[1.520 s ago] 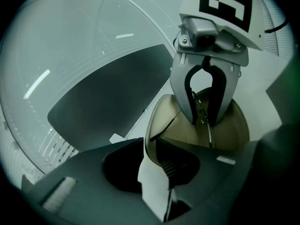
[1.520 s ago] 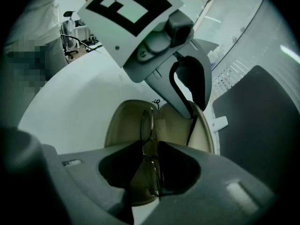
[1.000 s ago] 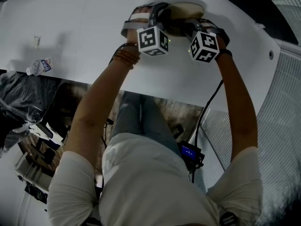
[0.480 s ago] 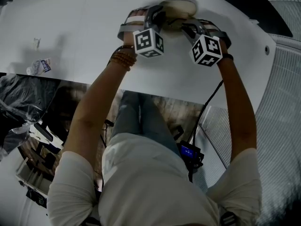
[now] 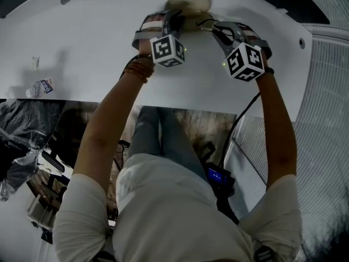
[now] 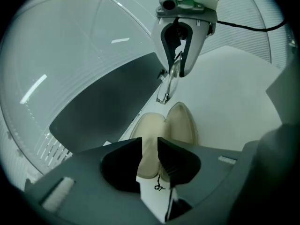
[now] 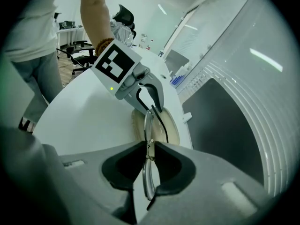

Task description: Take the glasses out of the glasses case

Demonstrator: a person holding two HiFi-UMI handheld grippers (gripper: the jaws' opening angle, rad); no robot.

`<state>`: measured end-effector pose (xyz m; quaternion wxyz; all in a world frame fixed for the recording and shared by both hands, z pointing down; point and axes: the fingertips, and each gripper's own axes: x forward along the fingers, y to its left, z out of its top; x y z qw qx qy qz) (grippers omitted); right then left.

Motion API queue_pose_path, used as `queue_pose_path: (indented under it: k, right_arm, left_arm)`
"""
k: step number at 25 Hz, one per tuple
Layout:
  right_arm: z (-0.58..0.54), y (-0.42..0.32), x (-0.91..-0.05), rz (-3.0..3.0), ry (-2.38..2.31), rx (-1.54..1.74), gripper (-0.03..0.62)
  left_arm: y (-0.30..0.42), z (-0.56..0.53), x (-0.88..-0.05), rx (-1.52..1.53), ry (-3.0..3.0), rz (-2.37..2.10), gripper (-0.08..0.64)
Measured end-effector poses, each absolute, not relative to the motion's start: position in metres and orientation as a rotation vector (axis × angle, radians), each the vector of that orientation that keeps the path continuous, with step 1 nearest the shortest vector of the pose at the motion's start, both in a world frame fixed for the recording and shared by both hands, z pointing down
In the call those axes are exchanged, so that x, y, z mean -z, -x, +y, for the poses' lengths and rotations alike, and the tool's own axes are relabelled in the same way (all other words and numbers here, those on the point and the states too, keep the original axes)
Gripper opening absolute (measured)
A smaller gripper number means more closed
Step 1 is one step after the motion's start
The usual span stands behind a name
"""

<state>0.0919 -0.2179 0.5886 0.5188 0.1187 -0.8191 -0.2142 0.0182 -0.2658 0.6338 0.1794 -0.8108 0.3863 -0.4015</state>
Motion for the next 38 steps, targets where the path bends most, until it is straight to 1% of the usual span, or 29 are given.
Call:
queue_pose_path:
  k: [6,15,23,38]
  right_arm:
    - [-0.206,-0.145,-0.575,-1.959,-0.415,0.419,0.054]
    - [-0.171,-0.2,-0.596,-1.904,-0.435,0.271,0.054]
    - [-0.145,-0.214,-0.619,-1.914,-0.381,0.125,0.054]
    - [-0.117,-0.213,-0.673,-1.937,-0.23,-0.096,0.054]
  left_arm:
    - [-0.047,-0.263,-0.642,1.15,2.302,1.014,0.106]
    - [-0.064,-0.26,-0.666,1.205,2.307,0.918,0.103]
    - [-0.069,-0.262,-0.669,1.206,2.321,0.926,0.084]
    - [-0.067,-0.261,-0.667,1.183,2.309,0.949,0.052]
